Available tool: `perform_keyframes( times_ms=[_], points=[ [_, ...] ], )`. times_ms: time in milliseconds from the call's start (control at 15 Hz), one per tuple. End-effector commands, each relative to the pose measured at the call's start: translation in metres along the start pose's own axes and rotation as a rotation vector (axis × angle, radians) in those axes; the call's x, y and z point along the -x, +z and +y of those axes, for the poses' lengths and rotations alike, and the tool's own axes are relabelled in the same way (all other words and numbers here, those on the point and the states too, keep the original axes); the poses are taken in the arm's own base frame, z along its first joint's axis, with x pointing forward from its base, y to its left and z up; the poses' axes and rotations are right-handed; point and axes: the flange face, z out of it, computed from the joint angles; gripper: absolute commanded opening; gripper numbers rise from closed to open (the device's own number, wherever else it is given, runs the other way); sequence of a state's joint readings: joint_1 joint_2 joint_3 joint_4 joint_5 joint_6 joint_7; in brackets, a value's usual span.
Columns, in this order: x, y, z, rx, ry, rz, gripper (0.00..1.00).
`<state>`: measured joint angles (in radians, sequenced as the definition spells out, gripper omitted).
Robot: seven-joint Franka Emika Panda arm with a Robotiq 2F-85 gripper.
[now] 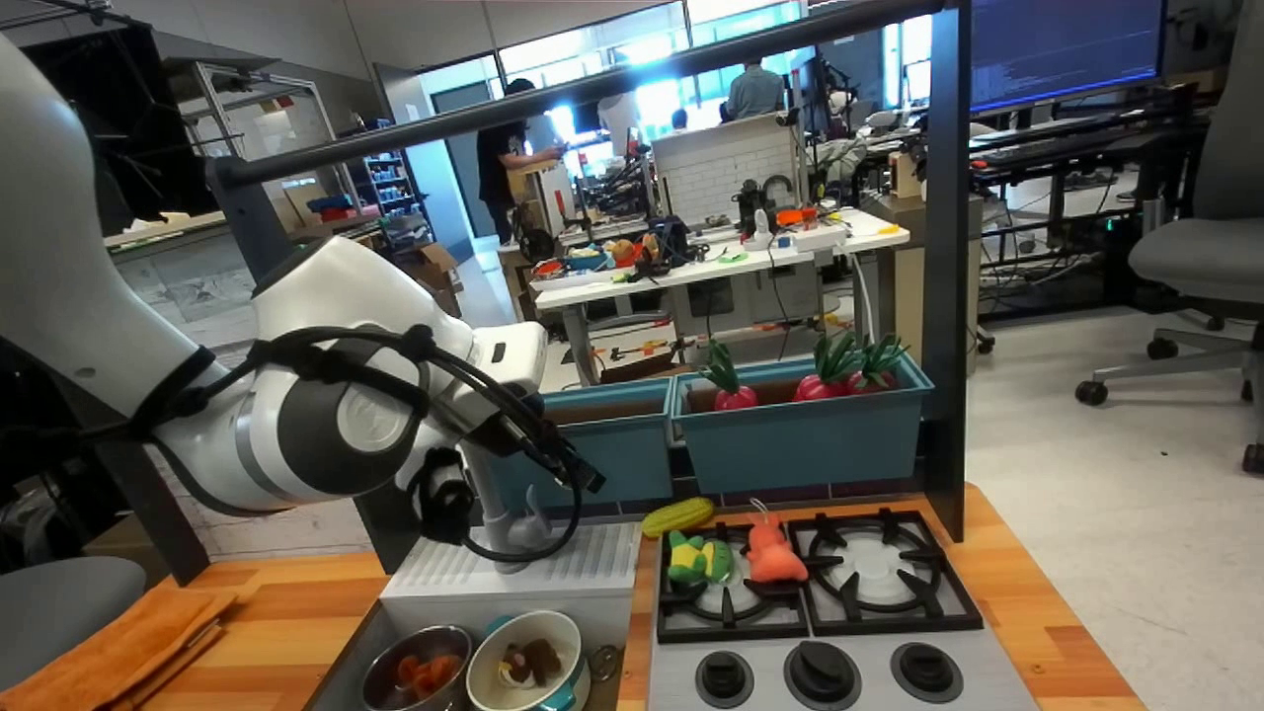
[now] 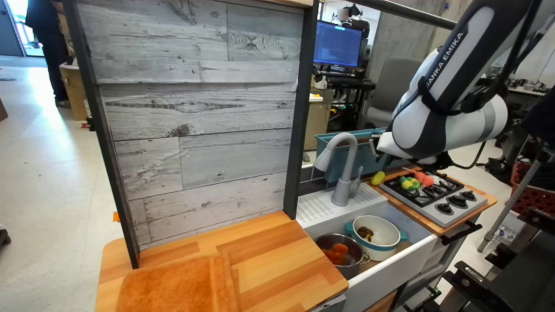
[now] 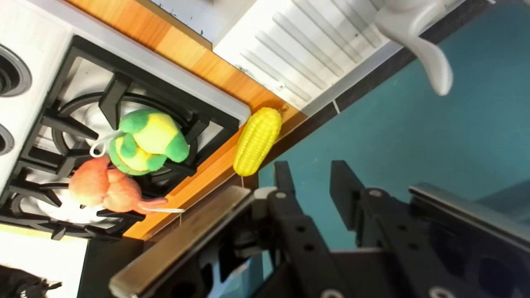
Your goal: Put each plushy on the counter in a pot inside the sink and then move the plushies on the stove to the counter
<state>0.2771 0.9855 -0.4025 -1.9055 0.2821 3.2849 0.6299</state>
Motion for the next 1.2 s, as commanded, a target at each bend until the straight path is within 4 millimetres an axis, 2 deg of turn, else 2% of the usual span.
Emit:
perform_keyframes(
  times_ms=[0,67,200,400,467,667,800,867,1133],
  points=[
    [0.002,0.006,0.009,0.035,0.012,-0.004,0.58],
    [0.003,0.007,0.014,0.043,0.018,-0.011,0.60],
    [0.001,0.010,0.025,0.064,0.047,-0.012,0.73],
    [-0.004,0.028,0.046,0.128,0.093,-0.011,0.95],
    [-0.005,0.033,0.054,0.155,0.105,-0.020,1.00],
    [-0.012,0.054,0.075,0.223,0.132,-0.032,1.00],
    [-0.012,0.066,0.081,0.246,0.133,-0.036,1.00],
    [-0.012,0.070,0.081,0.249,0.132,-0.037,0.83],
    [-0.008,0.084,0.071,0.234,0.114,-0.031,0.50]
  ],
)
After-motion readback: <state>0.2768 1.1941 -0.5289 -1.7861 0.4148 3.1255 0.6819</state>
